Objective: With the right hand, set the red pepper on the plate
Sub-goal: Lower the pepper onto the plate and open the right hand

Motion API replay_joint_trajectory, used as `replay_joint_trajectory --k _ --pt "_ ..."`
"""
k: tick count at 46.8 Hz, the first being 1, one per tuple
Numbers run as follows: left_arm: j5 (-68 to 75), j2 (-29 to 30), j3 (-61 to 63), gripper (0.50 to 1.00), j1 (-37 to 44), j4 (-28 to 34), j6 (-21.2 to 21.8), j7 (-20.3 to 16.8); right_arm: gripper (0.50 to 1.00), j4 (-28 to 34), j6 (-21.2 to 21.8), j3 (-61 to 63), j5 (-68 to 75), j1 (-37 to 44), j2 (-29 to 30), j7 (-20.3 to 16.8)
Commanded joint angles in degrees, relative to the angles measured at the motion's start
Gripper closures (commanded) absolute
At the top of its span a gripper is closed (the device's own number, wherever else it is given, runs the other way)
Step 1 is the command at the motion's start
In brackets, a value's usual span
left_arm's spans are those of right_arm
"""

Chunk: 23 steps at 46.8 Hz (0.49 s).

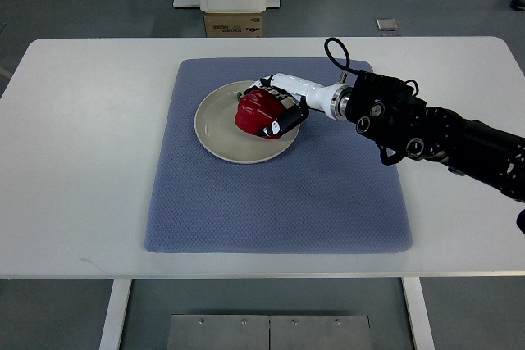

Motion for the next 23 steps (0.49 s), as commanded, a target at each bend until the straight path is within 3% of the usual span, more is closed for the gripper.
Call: replay_joint_trajectory --k 1,4,23 --pt "0.00 0.00 0.00 0.500 0.00 0.00 0.00 0.00 0.555 0.02 0.00 0.08 0.10 0.00 0.00 0.03" --pt "0.00 0.00 0.00 0.500 0.00 0.00 0.00 0.00 0.519 0.02 0.00 0.08 0.10 0.00 0.00 0.11" --pt "0.00 0.00 0.00 0.500 0.00 0.00 0.00 0.00 0.505 0.02 0.00 3.16 0.19 0.52 0.00 0.11"
